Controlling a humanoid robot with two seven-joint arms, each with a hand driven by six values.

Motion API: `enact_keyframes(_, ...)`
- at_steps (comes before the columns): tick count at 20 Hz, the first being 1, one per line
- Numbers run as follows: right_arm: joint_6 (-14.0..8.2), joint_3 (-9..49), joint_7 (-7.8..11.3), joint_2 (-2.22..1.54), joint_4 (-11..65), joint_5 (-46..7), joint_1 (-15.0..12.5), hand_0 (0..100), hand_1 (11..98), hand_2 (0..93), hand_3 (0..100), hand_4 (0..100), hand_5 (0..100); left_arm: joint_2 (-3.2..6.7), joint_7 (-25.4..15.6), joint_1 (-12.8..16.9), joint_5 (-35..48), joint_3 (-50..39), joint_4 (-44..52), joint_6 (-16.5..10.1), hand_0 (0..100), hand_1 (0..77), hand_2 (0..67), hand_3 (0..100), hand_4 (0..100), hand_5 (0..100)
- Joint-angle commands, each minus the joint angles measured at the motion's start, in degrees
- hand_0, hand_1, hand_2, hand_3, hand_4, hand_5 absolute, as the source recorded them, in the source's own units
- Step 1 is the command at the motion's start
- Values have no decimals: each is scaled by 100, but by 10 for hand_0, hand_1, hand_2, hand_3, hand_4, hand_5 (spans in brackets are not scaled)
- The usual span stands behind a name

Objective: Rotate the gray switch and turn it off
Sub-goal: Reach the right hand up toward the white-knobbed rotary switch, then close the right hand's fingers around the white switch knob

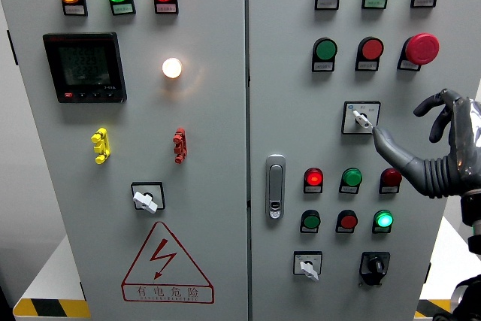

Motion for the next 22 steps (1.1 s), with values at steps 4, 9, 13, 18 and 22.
enact_keyframes(4, -26, -105, 0, -1, -373, 0, 232, 0, 357, 676, 890, 966, 1000, 0, 0, 0, 1, 0, 0, 0, 846, 0, 134, 188, 83, 109)
enact_keyframes(9, -44, -246, -79, -1, -637, 0, 399, 0, 351, 685, 896, 968, 1000, 0, 0, 0, 1, 0, 0, 0, 847, 0, 134, 188, 83, 109)
enact_keyframes(13, -114, -290, -79, -1, -786, 0, 434, 0, 350, 686, 900, 972, 1000, 0, 0, 0, 1, 0, 0, 0, 847, 0, 134, 188, 83, 109)
enact_keyframes(18, -114, -281, -79, -1, -901, 0, 478, 0, 353, 691, 903, 971, 1000, 0, 0, 0, -8, 0, 0, 0, 846, 0, 134, 188, 83, 109)
enact_keyframes(22, -123, -290, -79, -1, -998, 0, 540, 0, 353, 696, 903, 971, 1000, 0, 0, 0, 1, 0, 0, 0, 846, 0, 134, 188, 83, 109)
